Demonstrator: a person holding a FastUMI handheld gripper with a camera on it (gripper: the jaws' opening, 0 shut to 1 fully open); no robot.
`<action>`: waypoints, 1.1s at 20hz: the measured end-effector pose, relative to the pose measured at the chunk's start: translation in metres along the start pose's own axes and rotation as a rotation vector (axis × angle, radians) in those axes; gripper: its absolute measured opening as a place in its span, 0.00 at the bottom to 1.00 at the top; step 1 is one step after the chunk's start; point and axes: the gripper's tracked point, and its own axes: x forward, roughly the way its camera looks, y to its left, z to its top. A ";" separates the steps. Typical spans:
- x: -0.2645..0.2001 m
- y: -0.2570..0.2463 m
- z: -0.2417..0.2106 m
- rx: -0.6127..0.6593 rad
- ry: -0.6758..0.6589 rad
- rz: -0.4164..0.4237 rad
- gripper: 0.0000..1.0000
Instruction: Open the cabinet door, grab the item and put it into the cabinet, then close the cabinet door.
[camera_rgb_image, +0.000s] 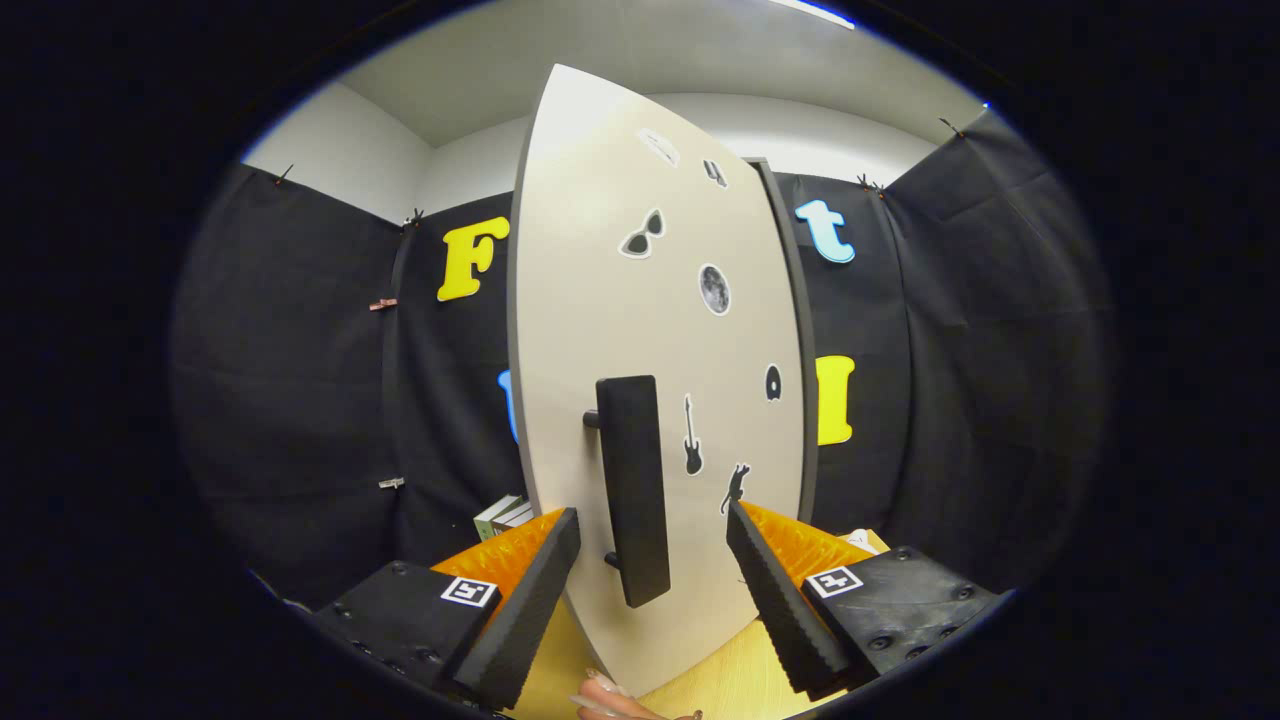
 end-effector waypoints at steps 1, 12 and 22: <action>0.002 0.008 0.000 -0.002 -0.005 0.006 0.98; 0.012 0.016 -0.005 -0.054 -0.015 -0.056 0.98; 0.018 0.009 -0.004 -0.044 -0.024 -0.055 0.98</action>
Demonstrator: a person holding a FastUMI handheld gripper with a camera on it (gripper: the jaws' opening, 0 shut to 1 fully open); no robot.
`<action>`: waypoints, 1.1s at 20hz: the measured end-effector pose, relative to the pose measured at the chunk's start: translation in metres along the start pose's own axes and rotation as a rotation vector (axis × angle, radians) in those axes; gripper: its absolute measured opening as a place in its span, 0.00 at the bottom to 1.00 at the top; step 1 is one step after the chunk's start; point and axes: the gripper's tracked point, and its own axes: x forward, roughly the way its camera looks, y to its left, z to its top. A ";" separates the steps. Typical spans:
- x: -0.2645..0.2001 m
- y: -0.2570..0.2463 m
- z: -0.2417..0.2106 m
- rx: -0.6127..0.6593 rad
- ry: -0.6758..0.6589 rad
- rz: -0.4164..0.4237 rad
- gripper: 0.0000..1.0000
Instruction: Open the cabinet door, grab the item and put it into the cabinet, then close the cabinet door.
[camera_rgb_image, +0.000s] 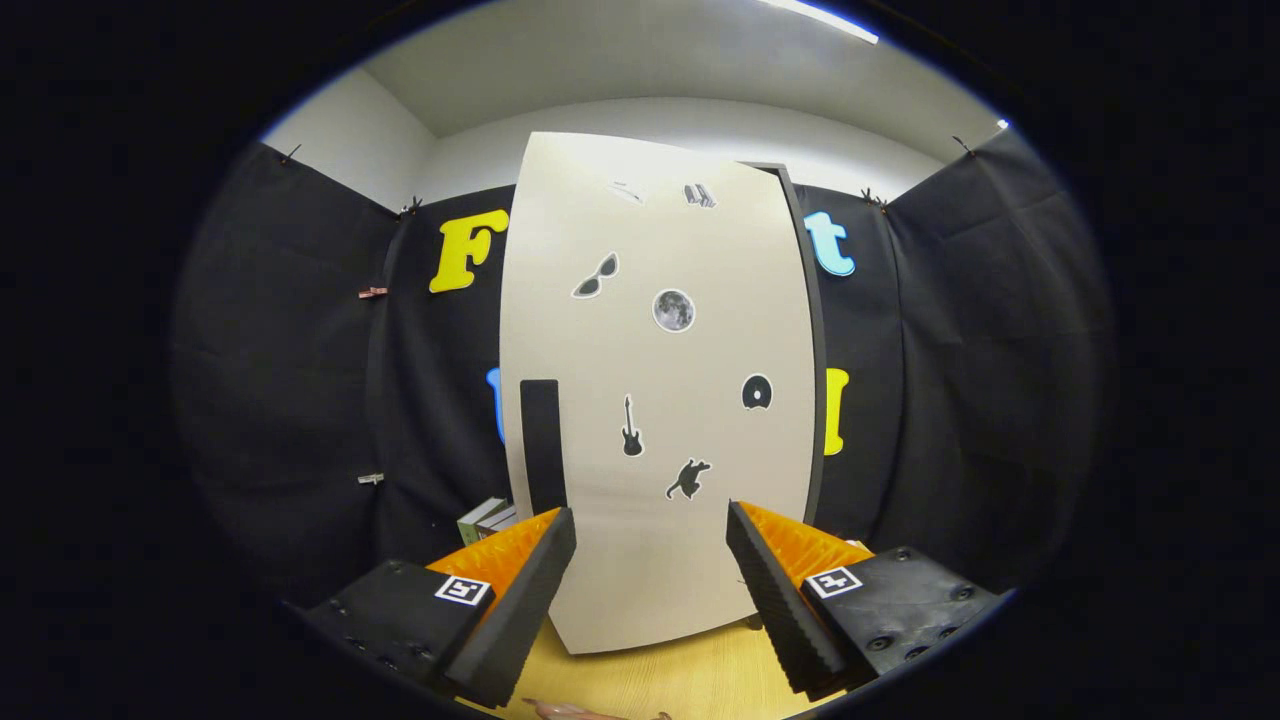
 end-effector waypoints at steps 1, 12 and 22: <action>0.000 -0.001 0.001 -0.003 -0.004 0.001 0.98; 0.006 -0.002 -0.003 -0.019 -0.009 -0.007 0.98; 0.008 -0.007 -0.009 -0.016 0.000 -0.026 0.98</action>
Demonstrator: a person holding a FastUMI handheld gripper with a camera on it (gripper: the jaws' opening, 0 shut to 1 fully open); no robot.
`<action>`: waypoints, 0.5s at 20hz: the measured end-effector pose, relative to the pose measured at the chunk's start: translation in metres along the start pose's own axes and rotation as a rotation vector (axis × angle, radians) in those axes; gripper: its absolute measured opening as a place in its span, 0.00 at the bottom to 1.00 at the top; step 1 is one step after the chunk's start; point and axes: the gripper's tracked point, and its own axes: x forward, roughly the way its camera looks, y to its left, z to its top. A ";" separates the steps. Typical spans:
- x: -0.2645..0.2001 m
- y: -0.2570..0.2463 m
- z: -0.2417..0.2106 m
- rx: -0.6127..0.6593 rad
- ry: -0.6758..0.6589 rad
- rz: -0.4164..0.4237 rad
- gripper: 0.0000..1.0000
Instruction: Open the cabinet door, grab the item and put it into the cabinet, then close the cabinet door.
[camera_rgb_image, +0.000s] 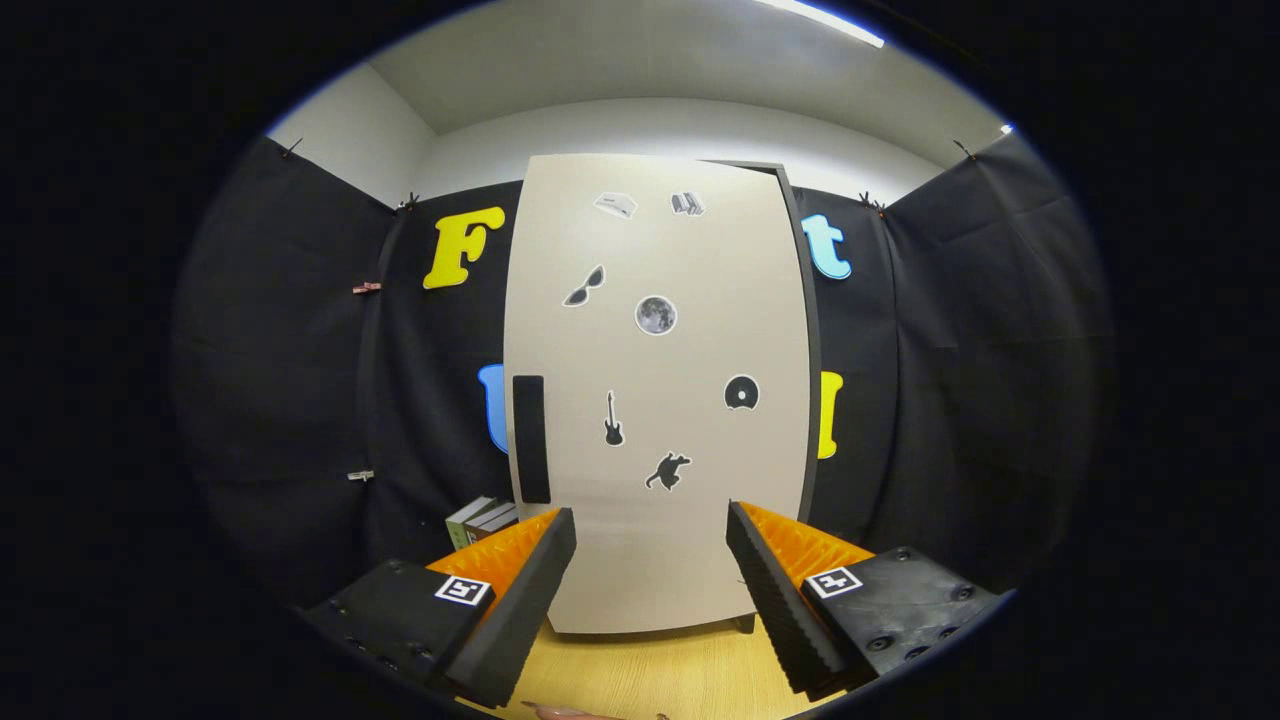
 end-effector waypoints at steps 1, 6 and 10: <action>0.000 0.000 0.000 -0.001 0.001 -0.002 0.98; 0.000 -0.001 -0.001 0.000 -0.002 -0.005 0.98; -0.001 -0.002 -0.001 -0.002 -0.002 -0.005 0.98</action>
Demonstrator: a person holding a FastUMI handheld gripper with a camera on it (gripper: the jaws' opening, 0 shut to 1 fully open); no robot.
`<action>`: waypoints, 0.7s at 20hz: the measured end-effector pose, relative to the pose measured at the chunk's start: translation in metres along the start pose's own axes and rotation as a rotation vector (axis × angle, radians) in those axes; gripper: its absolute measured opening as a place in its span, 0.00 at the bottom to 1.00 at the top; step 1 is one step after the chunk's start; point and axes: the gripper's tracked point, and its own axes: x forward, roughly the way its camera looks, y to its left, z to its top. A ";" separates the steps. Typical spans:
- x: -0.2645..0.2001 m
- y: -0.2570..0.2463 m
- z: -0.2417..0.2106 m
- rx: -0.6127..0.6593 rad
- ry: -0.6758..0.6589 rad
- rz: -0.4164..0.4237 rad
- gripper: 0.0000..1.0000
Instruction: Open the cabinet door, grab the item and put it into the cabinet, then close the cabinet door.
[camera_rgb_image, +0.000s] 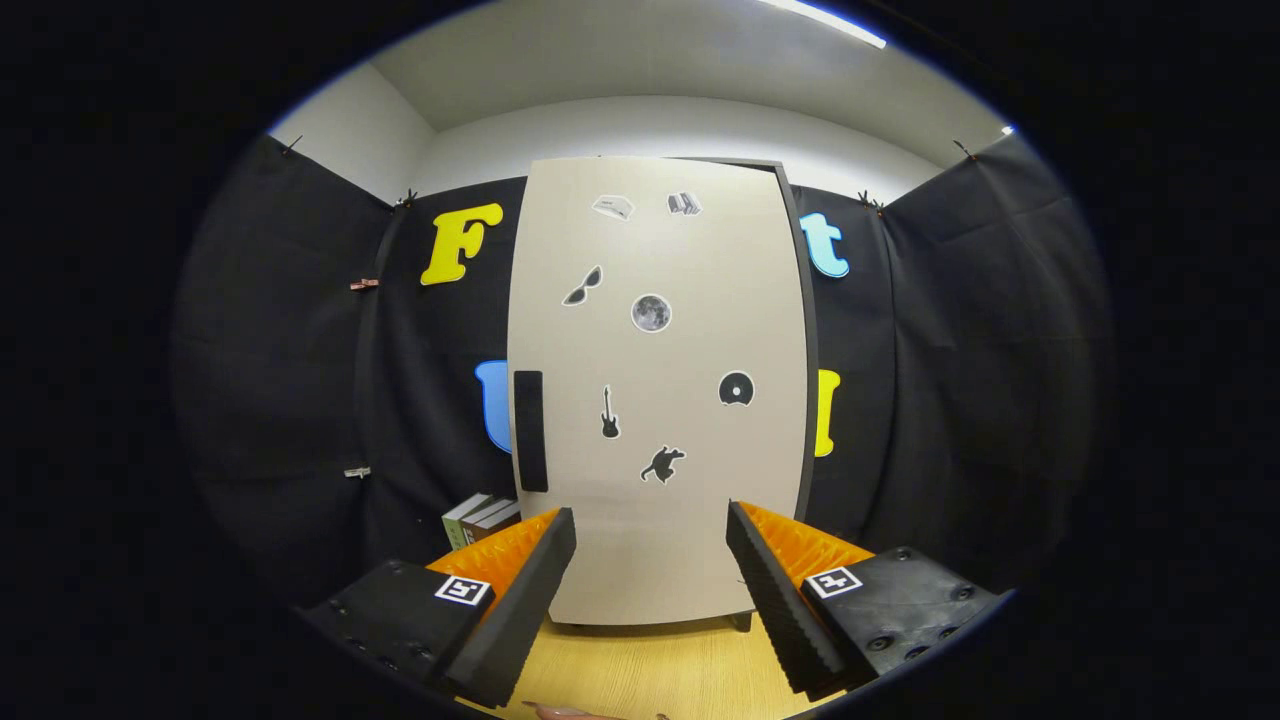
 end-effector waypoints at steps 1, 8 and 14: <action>0.000 0.000 0.000 0.002 0.000 -0.002 0.98; -0.005 -0.006 0.005 0.011 -0.012 -0.010 0.98; -0.010 -0.013 0.007 0.008 -0.018 -0.027 0.98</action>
